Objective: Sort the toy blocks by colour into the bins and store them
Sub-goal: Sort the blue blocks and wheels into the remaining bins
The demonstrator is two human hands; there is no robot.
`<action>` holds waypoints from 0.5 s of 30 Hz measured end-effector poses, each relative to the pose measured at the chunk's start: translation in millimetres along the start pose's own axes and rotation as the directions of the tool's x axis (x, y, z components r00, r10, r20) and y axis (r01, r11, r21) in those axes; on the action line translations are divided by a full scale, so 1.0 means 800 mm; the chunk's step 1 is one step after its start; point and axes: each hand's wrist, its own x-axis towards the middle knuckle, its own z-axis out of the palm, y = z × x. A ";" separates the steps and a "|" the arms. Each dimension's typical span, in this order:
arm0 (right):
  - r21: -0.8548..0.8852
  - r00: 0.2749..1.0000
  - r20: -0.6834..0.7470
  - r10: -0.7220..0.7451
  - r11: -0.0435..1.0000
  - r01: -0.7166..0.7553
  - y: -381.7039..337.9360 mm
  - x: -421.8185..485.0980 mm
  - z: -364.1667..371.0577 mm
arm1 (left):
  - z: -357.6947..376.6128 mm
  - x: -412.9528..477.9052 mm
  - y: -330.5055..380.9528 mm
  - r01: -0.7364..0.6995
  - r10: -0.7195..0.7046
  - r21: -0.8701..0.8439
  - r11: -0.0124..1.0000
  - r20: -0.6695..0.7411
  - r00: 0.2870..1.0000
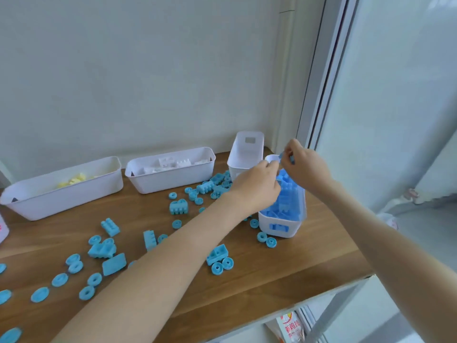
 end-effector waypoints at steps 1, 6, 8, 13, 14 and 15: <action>-0.019 1.000 0.014 0.015 1.000 -0.014 0.006 0.000 0.003 | 0.007 0.006 0.004 -0.010 0.010 -0.004 1.000 0.022 1.000; -0.001 0.993 0.115 0.005 1.000 -0.005 0.025 -0.006 0.034 | 0.028 0.026 -0.002 -0.100 0.085 0.056 0.993 0.221 0.971; -0.020 0.991 0.126 -0.035 0.999 0.038 0.024 -0.004 0.040 | 0.031 0.026 -0.011 -0.100 0.087 0.048 0.994 0.220 0.972; -0.182 0.959 0.257 -0.120 0.969 0.169 0.017 0.005 0.037 | 0.026 0.025 -0.025 -0.047 0.068 -0.121 0.992 0.179 0.981; -0.175 0.959 0.259 -0.113 0.971 0.162 0.016 0.005 0.037 | 0.024 0.025 -0.028 -0.045 0.065 -0.142 0.989 0.140 0.988; -0.149 0.962 0.253 -0.103 0.978 0.144 0.015 0.007 0.038 | 0.023 0.025 -0.032 -0.045 0.056 -0.127 0.991 0.084 0.995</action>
